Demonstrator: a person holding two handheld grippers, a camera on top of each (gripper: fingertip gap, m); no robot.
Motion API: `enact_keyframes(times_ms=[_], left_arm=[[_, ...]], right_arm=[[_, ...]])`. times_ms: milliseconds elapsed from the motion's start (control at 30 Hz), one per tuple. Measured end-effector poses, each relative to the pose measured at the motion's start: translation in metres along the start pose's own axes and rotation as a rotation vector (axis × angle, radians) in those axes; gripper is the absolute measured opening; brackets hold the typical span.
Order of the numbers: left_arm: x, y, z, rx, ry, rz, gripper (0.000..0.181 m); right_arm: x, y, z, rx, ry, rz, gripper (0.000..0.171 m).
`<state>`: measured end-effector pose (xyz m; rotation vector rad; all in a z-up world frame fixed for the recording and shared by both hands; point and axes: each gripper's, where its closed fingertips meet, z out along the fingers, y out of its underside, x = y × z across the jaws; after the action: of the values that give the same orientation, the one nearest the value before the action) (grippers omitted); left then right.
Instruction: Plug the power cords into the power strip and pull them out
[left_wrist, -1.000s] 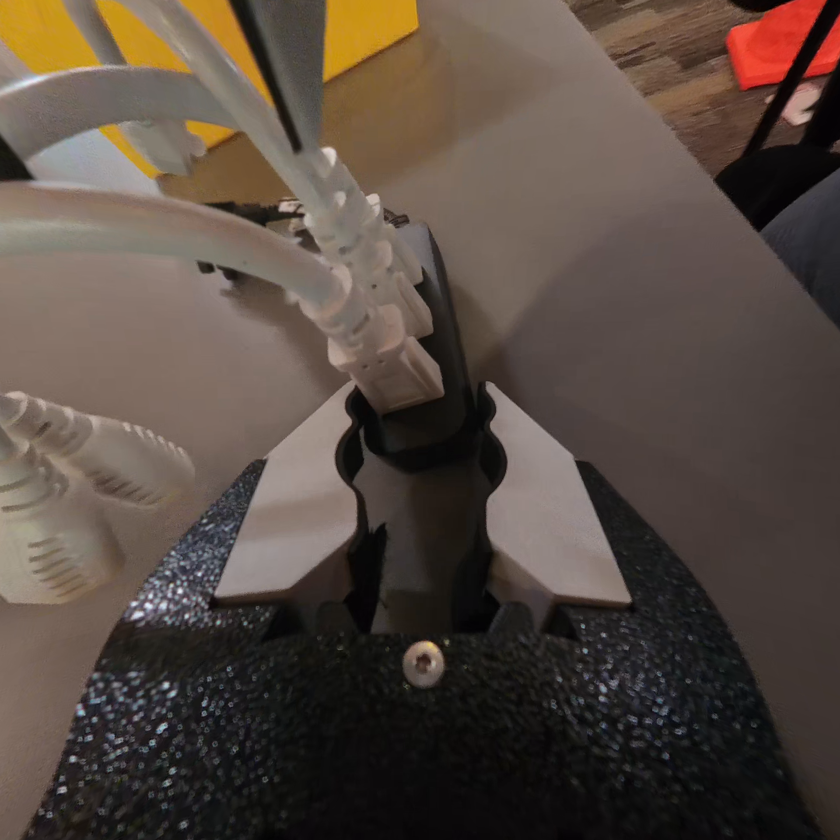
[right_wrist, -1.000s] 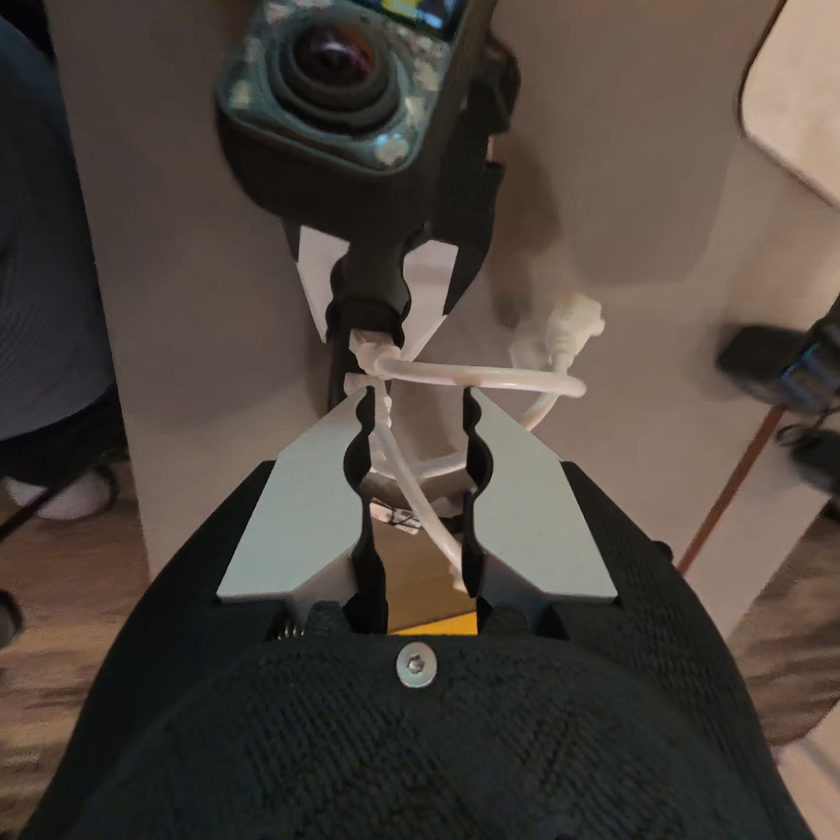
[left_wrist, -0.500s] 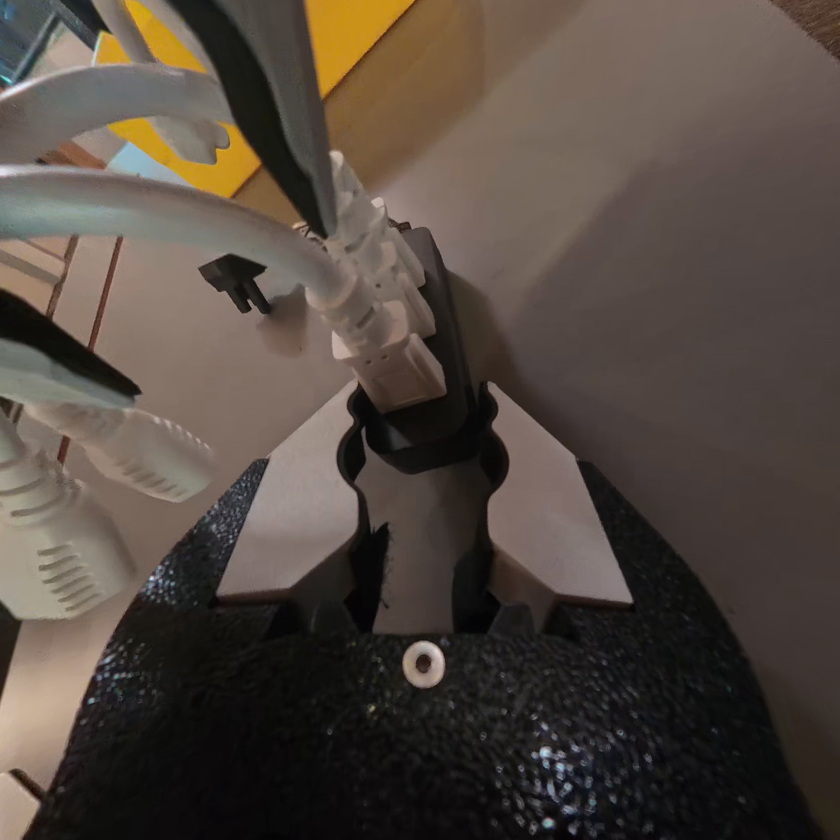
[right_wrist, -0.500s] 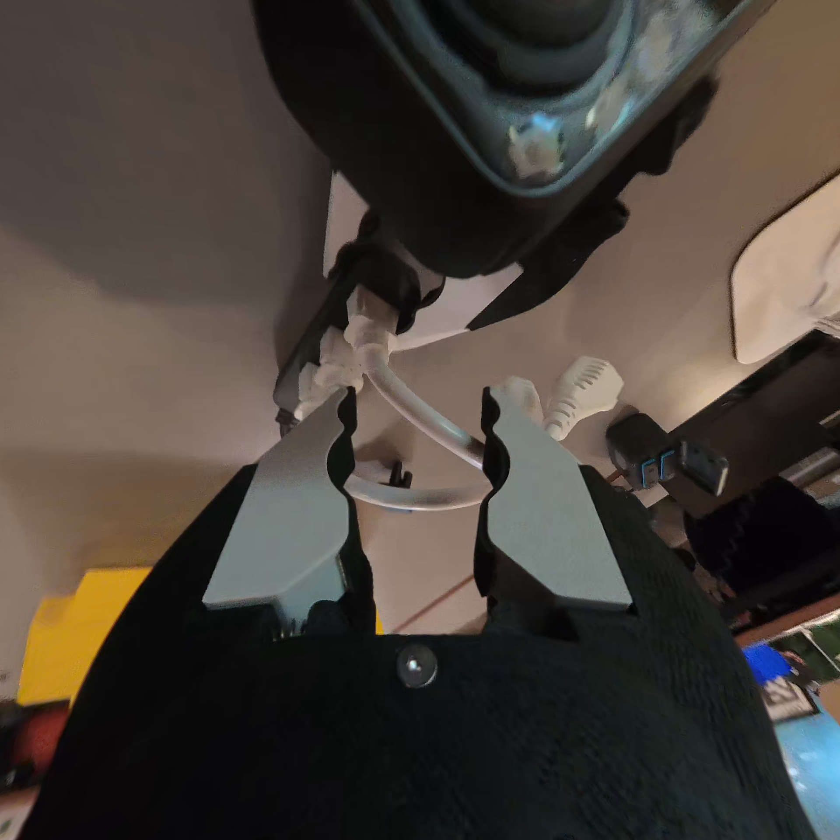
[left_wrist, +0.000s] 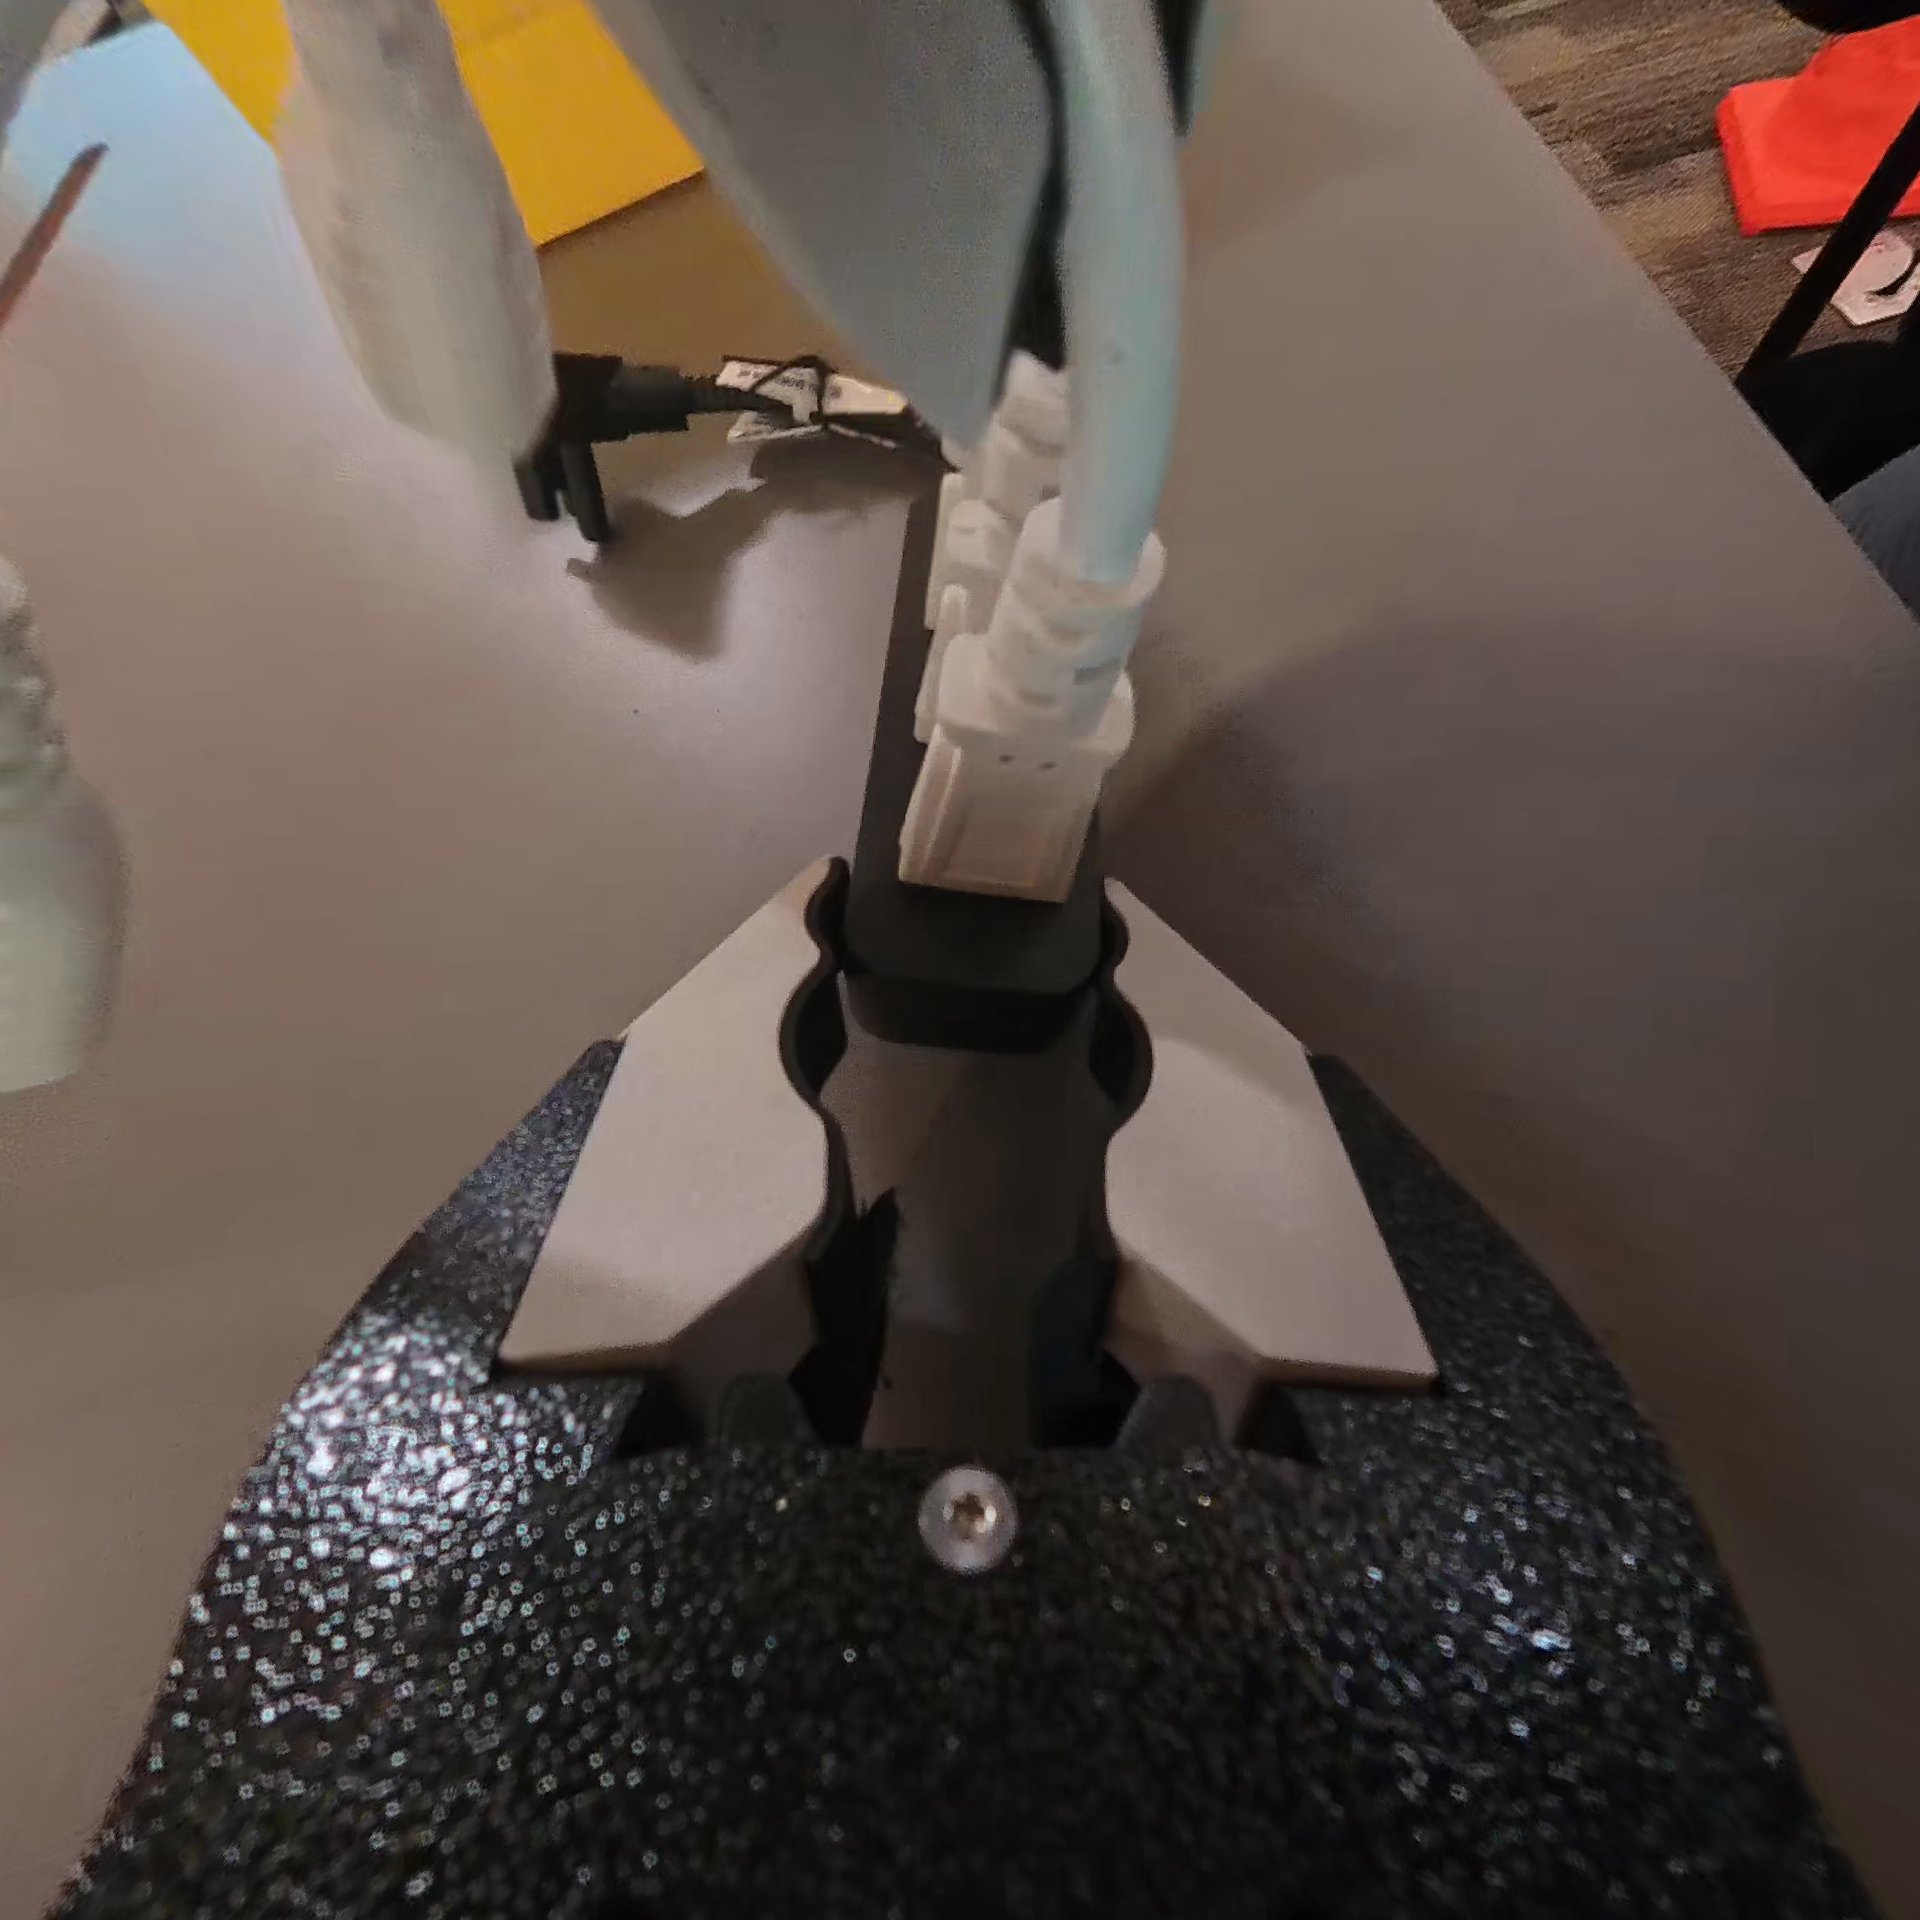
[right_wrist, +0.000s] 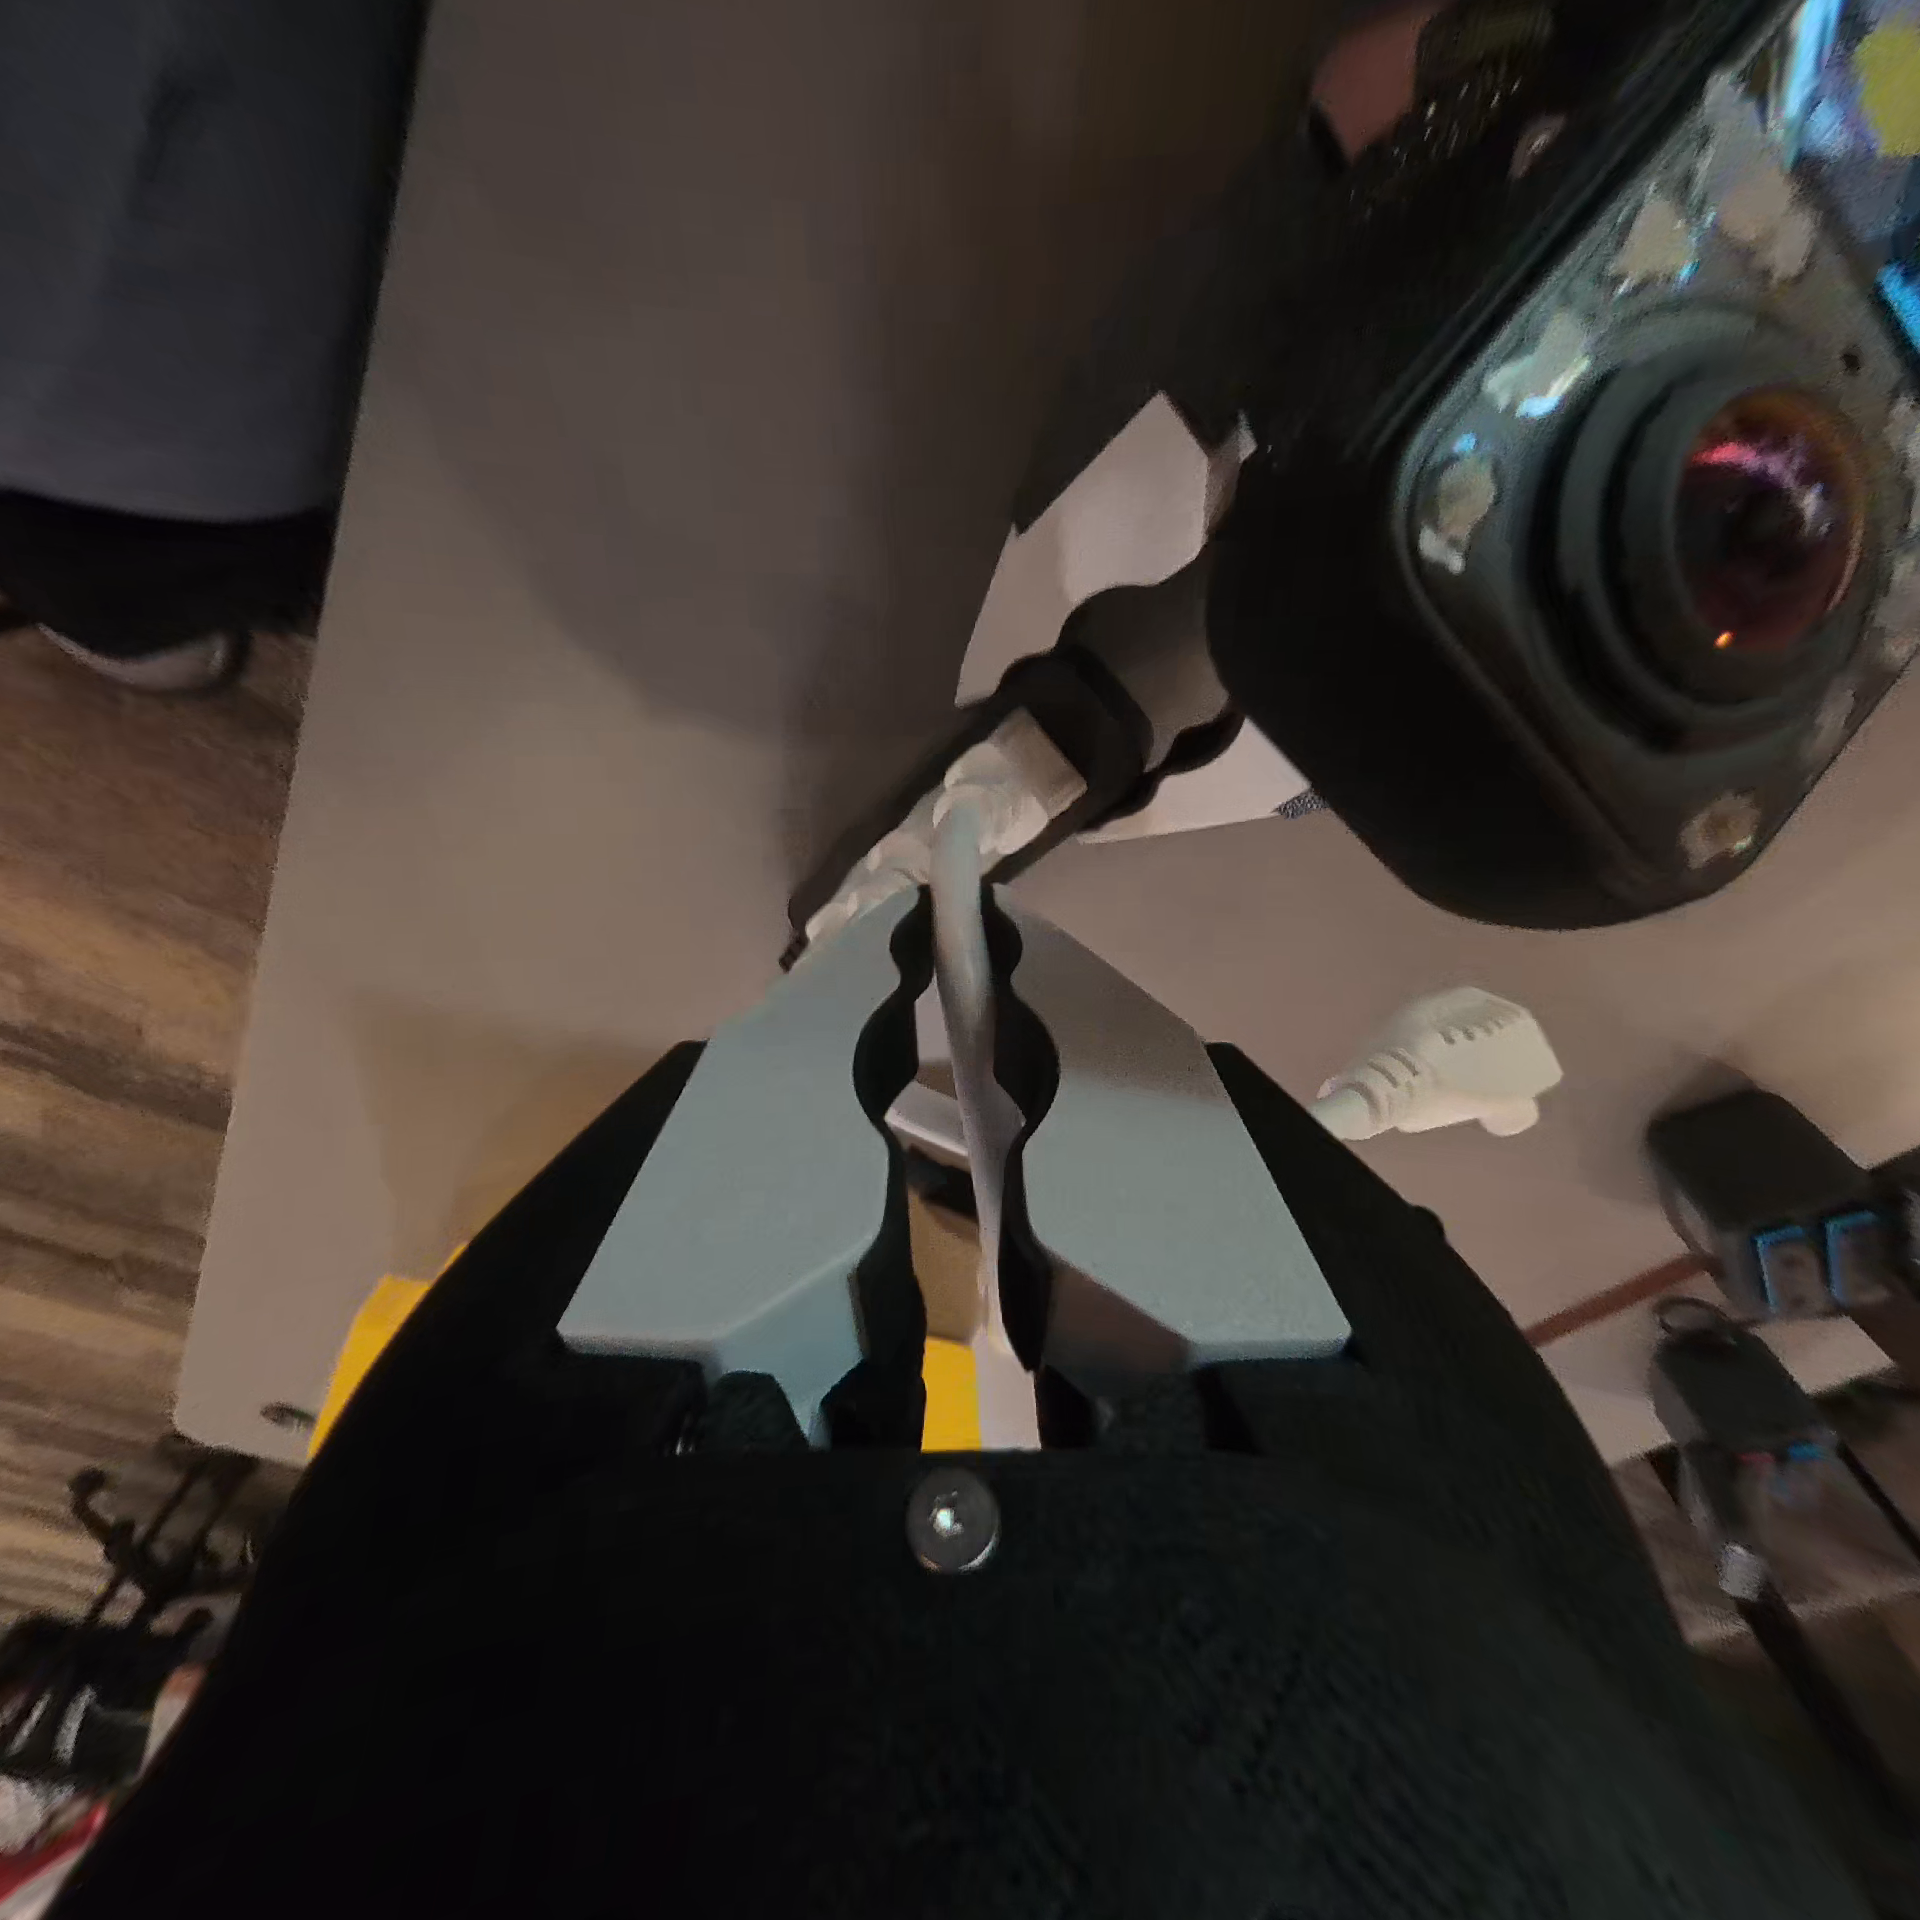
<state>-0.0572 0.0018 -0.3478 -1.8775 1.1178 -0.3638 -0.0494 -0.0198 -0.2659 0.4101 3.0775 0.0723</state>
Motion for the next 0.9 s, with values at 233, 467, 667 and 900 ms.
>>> enact_keyframes(times_ms=[233,467,667,900], left_arm=[[-0.001,0.005,0.002,-0.05,0.008,-0.067,0.044],[0.014,-0.001,0.002,-0.012,0.096,-0.013,0.043],[0.024,-0.003,0.006,-0.027,0.157,-0.056,0.043],[0.023,-0.003,0.006,-0.03,0.193,-0.132,0.043]], right_arm=[[0.009,0.003,0.002,-0.005,0.132,0.035,0.006],[0.013,-0.006,0.009,-0.011,0.161,0.014,0.006],[0.009,-0.005,0.021,-0.052,0.12,0.091,0.018],[0.007,-0.003,0.021,0.084,0.147,0.199,0.005]])
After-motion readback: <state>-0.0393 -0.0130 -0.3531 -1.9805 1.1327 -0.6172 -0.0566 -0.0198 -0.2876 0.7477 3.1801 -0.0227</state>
